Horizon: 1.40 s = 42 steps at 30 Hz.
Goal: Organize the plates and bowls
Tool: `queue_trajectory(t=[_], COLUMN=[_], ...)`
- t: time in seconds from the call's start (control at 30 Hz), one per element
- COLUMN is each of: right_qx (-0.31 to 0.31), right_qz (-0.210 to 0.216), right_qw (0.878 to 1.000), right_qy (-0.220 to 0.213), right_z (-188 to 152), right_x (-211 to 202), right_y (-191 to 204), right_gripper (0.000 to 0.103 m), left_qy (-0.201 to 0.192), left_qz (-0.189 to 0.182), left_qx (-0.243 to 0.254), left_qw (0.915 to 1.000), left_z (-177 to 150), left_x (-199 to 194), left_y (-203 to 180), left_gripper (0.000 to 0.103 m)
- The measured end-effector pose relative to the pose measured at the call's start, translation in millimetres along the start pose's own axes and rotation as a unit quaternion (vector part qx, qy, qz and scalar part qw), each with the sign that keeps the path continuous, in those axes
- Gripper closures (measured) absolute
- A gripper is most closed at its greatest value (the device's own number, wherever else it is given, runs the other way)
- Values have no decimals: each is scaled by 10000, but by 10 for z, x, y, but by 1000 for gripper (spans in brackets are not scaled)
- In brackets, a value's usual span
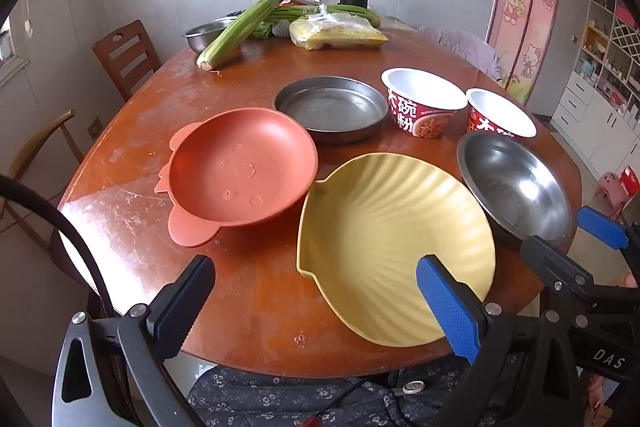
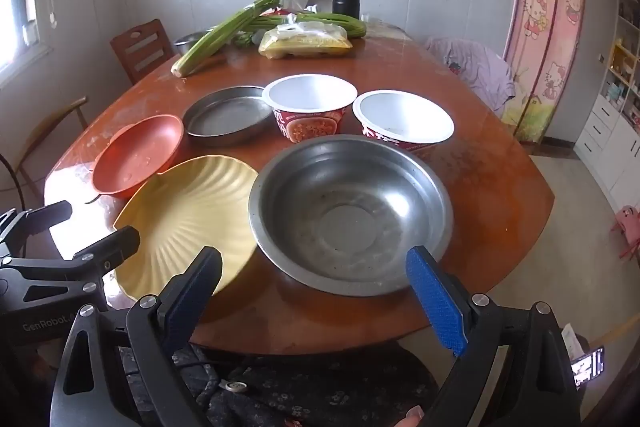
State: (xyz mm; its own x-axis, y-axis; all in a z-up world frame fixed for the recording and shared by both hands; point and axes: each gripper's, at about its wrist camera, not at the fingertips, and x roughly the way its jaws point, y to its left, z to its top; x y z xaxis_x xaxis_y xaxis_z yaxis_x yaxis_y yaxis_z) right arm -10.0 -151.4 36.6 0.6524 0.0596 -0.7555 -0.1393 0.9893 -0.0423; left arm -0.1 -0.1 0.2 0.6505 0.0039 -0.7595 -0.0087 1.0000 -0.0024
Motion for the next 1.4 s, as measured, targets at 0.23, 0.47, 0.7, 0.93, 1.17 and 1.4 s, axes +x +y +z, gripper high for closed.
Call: queue_trajectory(t=[0.23, 0.47, 0.7, 0.93, 1.17, 1.4], right_qx=[85, 96, 103, 68, 32, 35], right_qz=[66, -2, -51, -54, -54, -64], right_qw=[9999, 9999, 9999, 10000, 10000, 10000], right_qy=[26, 46, 62, -4, 44, 64], right_z=[-38, -43, -4, 26, 44, 50], right_x=[43, 73, 83, 64, 85, 93], right_y=[-30, -75, -74, -32, -7, -16], right_gripper=[9, 9, 9, 9, 9, 9], left_qy=[-13, 43, 53, 56, 47, 50], left_qz=[-43, -57, -143, -164, -158, -160], left_qx=[31, 57, 72, 56, 61, 63], left_qw=[10000, 10000, 9999, 9998, 9998, 9998], left_z=[-61, -41, -8, 0, 1, 3], left_x=[26, 66, 37, 43, 31, 19], left_y=[-83, -84, -52, -35, -29, -20], left_gripper=[2, 2, 2, 2, 2, 2])
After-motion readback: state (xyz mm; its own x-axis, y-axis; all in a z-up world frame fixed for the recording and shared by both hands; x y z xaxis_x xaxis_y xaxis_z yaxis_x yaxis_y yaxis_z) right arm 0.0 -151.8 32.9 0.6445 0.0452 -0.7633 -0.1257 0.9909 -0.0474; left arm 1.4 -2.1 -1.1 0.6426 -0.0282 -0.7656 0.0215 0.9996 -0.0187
